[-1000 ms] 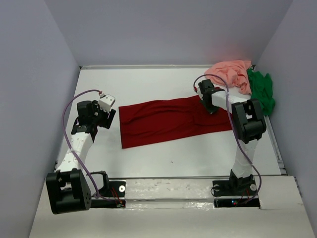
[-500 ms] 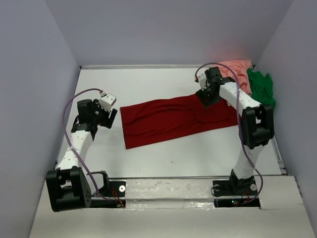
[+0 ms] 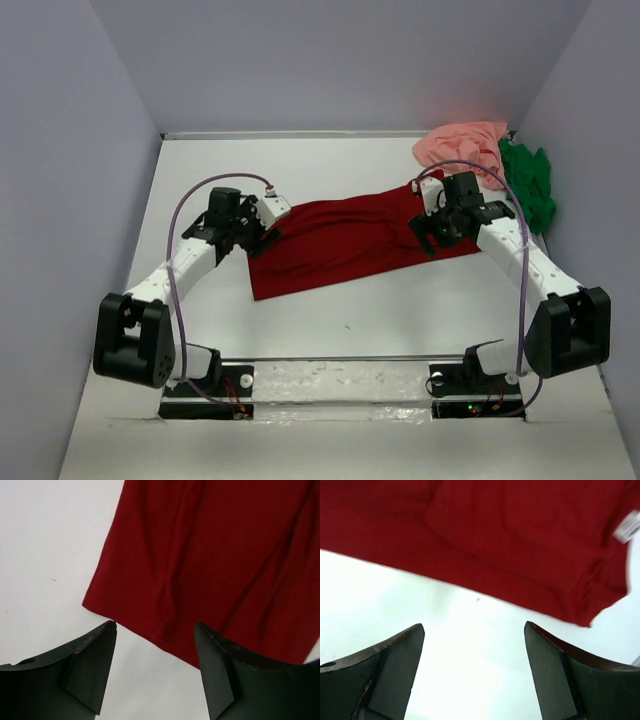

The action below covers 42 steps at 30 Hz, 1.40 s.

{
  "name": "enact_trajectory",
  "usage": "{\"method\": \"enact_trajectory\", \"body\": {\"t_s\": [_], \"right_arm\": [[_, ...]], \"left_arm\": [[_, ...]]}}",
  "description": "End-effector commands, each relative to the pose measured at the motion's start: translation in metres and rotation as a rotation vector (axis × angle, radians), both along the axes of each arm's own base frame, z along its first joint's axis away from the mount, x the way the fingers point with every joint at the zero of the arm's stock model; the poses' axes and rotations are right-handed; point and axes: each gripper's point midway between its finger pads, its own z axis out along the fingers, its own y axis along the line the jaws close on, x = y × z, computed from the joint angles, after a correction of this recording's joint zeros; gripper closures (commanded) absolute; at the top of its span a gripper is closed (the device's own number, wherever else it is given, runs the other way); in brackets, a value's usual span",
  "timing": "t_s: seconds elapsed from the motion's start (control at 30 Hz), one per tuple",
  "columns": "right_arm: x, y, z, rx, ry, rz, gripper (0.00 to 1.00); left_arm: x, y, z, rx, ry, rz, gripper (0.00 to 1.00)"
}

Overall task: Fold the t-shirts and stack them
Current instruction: Fold the other side of the tshirt into a rectangle

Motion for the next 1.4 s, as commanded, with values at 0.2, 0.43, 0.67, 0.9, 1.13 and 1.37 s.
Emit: {"method": "enact_trajectory", "body": {"t_s": [0.2, 0.43, 0.67, 0.9, 1.13, 1.37], "right_arm": [[-0.005, -0.013, -0.009, 0.141, -0.041, -0.059, 0.15], [-0.004, -0.01, -0.026, 0.151, 0.015, -0.063, 0.15], [-0.002, -0.015, -0.035, 0.118, 0.039, -0.077, 0.15], [-0.003, -0.019, -0.045, 0.096, 0.069, -0.087, 0.15], [-0.003, -0.019, -0.05, 0.093, 0.087, -0.084, 0.15], [-0.004, -0.019, -0.054, 0.091, 0.102, -0.082, 0.15]], "left_arm": [[0.067, -0.008, 0.017, 0.169, -0.205, 0.025, 0.3], [0.071, -0.078, 0.01, 0.13, -0.179, -0.176, 0.28], [0.065, -0.135, -0.009, 0.126, -0.102, -0.339, 0.27], [0.066, -0.16, -0.022, 0.102, -0.04, -0.424, 0.27], [0.072, -0.162, -0.032, 0.121, -0.04, -0.441, 0.27], [0.08, -0.159, -0.04, 0.154, -0.056, -0.42, 0.27]]}}
